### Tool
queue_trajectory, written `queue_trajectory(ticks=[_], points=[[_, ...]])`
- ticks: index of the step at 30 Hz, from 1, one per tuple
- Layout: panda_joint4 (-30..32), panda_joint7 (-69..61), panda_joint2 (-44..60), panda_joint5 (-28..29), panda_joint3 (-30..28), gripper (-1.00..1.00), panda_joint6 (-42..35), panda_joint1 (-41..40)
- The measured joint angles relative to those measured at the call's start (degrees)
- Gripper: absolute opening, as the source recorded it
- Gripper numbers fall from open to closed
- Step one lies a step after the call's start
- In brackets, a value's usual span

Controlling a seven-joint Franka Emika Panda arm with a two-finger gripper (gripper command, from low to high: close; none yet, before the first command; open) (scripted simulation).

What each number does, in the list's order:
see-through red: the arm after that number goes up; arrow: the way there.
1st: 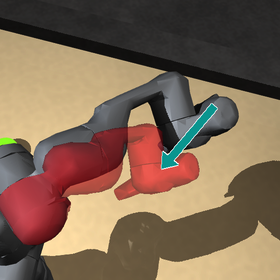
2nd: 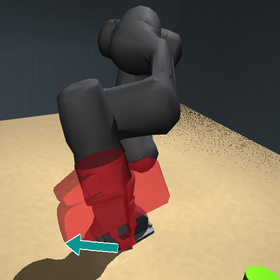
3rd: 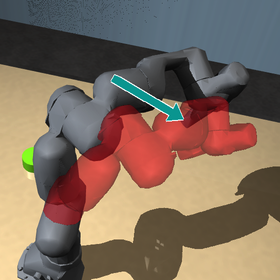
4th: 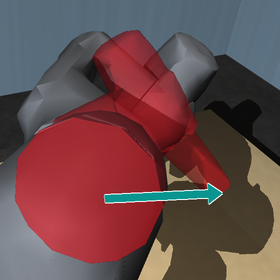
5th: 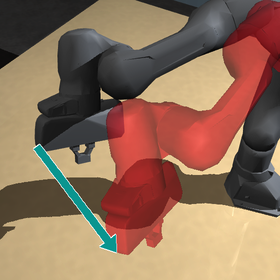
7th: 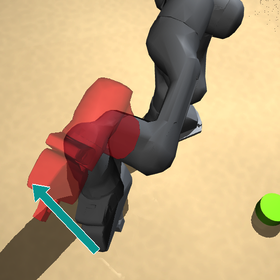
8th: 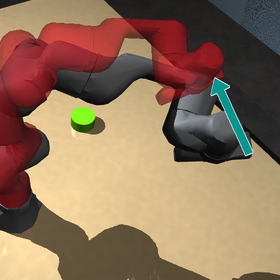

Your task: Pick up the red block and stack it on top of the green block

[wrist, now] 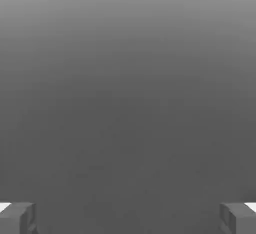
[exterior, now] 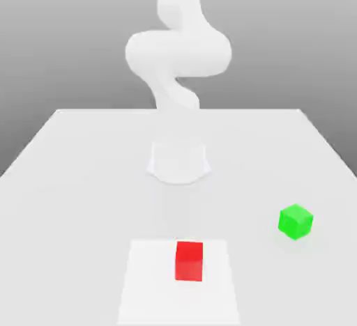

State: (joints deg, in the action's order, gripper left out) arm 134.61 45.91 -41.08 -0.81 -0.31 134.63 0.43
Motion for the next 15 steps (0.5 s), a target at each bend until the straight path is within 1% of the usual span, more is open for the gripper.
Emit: queue_trajectory(ticks=[10, 15], points=[[12.36, 1.01, 21.69, -2.65, 0.36, 0.0, 12.75, 1.35], [18.35, 2.79, 32.06, -2.19, 1.11, 0.0, 18.94, 1.57]])
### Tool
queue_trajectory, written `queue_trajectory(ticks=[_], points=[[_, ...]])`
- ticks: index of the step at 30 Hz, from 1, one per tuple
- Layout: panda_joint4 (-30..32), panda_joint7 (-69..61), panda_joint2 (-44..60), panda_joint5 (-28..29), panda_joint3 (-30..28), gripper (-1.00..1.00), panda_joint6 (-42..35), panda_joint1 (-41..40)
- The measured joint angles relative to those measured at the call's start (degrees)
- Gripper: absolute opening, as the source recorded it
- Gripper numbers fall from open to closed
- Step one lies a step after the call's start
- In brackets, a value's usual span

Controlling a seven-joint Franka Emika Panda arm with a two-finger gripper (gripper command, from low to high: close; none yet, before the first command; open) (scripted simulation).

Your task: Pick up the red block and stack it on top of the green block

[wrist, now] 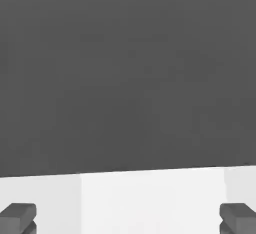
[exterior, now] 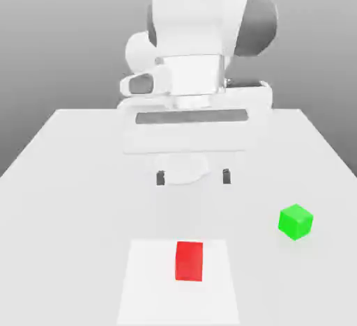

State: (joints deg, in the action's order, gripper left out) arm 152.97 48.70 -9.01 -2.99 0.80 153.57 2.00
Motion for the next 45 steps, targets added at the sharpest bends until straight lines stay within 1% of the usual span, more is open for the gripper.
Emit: queue_trajectory(ticks=[4, 10, 11, 18, 24, 27, 30, 36, 39, 43, 44, 45], points=[[4.62, 2.76, 8.24, 2.33, 0.27, 0.0, 5.02, -0.03], [4.13, 3.85, 20.63, 3.52, -0.45, 0.0, 15.17, 0.53], [3.88, 3.88, 22.52, 3.55, -0.47, -1.0, 16.78, 0.55], [3.82, 4.05, 22.89, 3.75, -0.41, -1.0, 17.13, 0.49], [5.41, 3.66, 11.97, 3.24, -0.08, -1.0, 7.79, 0.27], [6.39, 0.55, 8.2, 1.25, 3.39, -1.0, 5.02, 5.87], [7.39, -3.23, 5.29, -0.72, 6.83, -1.0, 3.15, 13.77], [9.44, -9.94, -0.3, -3.21, 14.52, -1.0, -0.23, 26.03], [9.6, -9.26, 3.09, -1.13, 16.23, -1.0, 3.27, 27.14], [9.33, -4.52, 11.16, 5.74, 15.12, -1.0, 10.77, 26.94], [9.26, -3.4, 12.73, 7.36, 14.61, 1.0, 12.2, 27.09], [9.26, -3.4, 12.73, 7.36, 14.61, 1.0, 12.2, 27.09]])
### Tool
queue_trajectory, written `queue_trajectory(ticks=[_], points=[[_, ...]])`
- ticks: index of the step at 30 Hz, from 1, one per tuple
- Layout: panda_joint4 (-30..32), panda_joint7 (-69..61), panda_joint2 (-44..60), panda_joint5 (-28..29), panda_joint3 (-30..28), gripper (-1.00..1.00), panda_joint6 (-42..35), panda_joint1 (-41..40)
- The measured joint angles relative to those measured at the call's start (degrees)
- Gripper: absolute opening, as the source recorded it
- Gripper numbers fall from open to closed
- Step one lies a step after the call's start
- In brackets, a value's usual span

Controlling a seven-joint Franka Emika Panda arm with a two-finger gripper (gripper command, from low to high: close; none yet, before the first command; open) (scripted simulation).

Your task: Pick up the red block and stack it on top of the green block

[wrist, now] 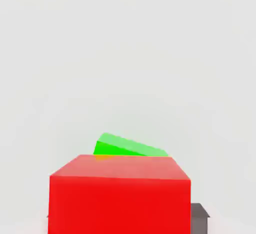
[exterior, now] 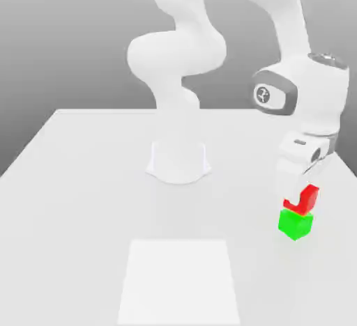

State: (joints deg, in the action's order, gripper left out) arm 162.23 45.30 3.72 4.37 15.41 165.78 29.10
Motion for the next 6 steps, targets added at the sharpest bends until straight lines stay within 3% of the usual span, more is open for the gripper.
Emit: queue_trajectory(ticks=[6], points=[[0.0, 0.05, 0.12, 0.06, -0.09, 1.0, 0.11, 0.17]])
